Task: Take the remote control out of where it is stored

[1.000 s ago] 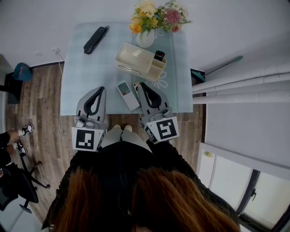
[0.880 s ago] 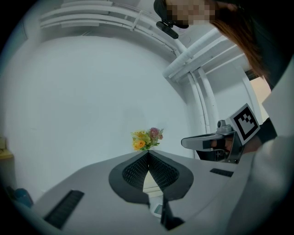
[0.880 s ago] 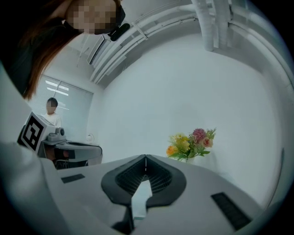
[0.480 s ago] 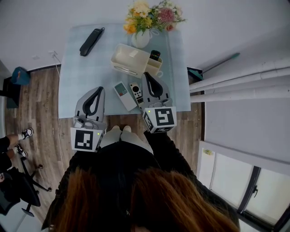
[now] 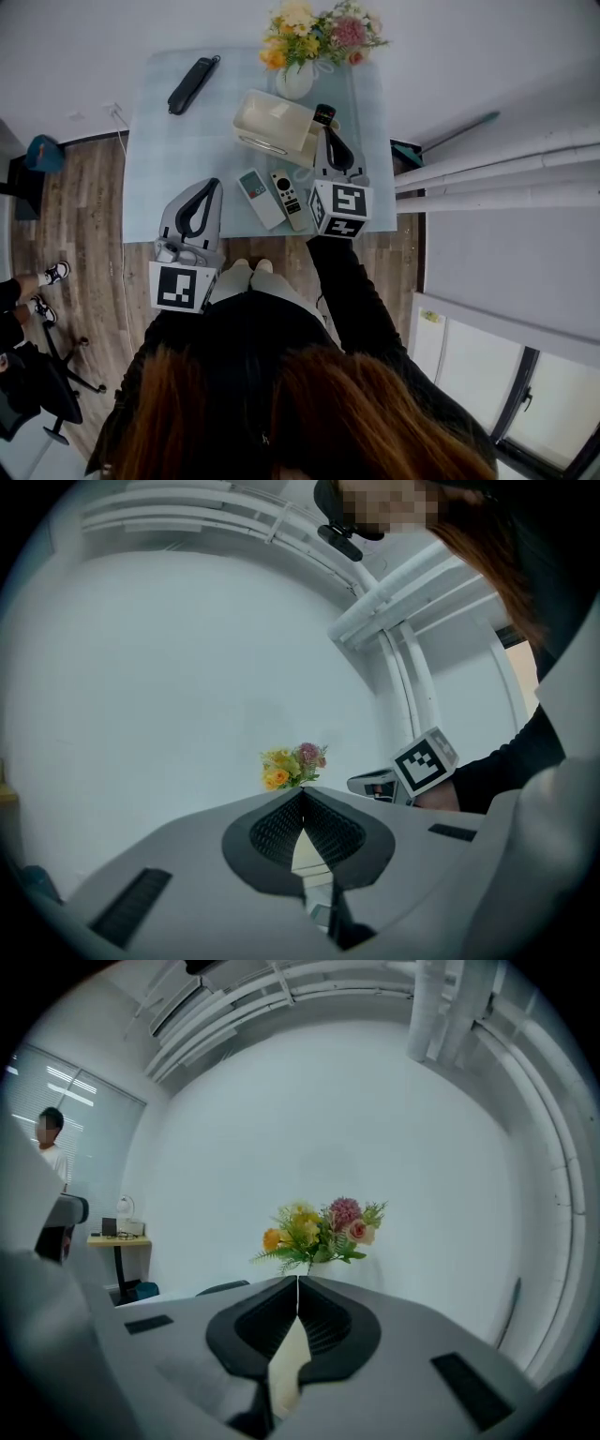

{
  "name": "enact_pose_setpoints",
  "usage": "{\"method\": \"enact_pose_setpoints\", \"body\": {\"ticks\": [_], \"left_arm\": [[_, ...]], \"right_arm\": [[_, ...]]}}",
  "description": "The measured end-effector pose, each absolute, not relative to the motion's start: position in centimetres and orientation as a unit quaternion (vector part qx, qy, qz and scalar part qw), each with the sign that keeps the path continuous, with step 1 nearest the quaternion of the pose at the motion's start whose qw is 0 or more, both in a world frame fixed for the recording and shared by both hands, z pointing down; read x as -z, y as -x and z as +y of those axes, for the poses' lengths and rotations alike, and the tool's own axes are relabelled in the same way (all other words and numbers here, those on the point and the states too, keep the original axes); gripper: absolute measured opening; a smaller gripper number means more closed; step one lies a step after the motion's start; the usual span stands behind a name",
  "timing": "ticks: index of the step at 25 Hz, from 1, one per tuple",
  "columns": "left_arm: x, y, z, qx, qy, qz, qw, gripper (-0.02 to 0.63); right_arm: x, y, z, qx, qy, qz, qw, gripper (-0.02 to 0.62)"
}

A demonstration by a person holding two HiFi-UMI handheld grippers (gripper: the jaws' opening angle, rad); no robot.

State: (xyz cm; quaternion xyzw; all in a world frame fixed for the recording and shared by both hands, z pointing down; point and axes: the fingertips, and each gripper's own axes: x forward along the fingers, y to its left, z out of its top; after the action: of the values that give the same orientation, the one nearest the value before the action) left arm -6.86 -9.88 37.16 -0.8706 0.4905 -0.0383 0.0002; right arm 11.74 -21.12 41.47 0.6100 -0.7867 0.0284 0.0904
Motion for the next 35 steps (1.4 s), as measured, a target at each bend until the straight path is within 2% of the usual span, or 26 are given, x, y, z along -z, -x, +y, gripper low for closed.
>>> {"method": "enact_pose_setpoints", "body": {"ticks": [7, 14, 20, 22, 28, 35], "left_arm": [[-37.3, 6.4, -9.9, 0.043, 0.874, 0.484, -0.002, 0.005], [-37.5, 6.6, -9.9, 0.050, 0.872, 0.486, -0.005, 0.005], [-37.4, 7.1, -9.7, 0.051, 0.869, 0.492, -0.005, 0.005], [-37.4, 7.2, -9.7, 0.051, 0.868, 0.494, -0.006, 0.005], [-37.8, 7.7, -9.8, 0.050, 0.866, 0.497, -0.016, 0.005], [-38.1, 8.4, -9.6, 0.056, 0.860, 0.507, -0.019, 0.005]], "right_arm": [[-45.2, -12.9, -23.5, -0.041, -0.630, -0.765, 0.125, 0.015], [-48.3, -15.1, -26.2, -0.088, -0.668, -0.730, 0.117, 0.015], [-50.0, -15.8, -27.9, -0.083, -0.690, -0.704, 0.150, 0.023], [-50.6, -15.7, -28.3, -0.095, -0.692, -0.698, 0.154, 0.115], [-52.2, -15.6, -29.6, -0.121, -0.702, -0.681, 0.169, 0.212], [-52.8, -15.9, -31.2, -0.124, -0.708, -0.670, 0.184, 0.225]]}}
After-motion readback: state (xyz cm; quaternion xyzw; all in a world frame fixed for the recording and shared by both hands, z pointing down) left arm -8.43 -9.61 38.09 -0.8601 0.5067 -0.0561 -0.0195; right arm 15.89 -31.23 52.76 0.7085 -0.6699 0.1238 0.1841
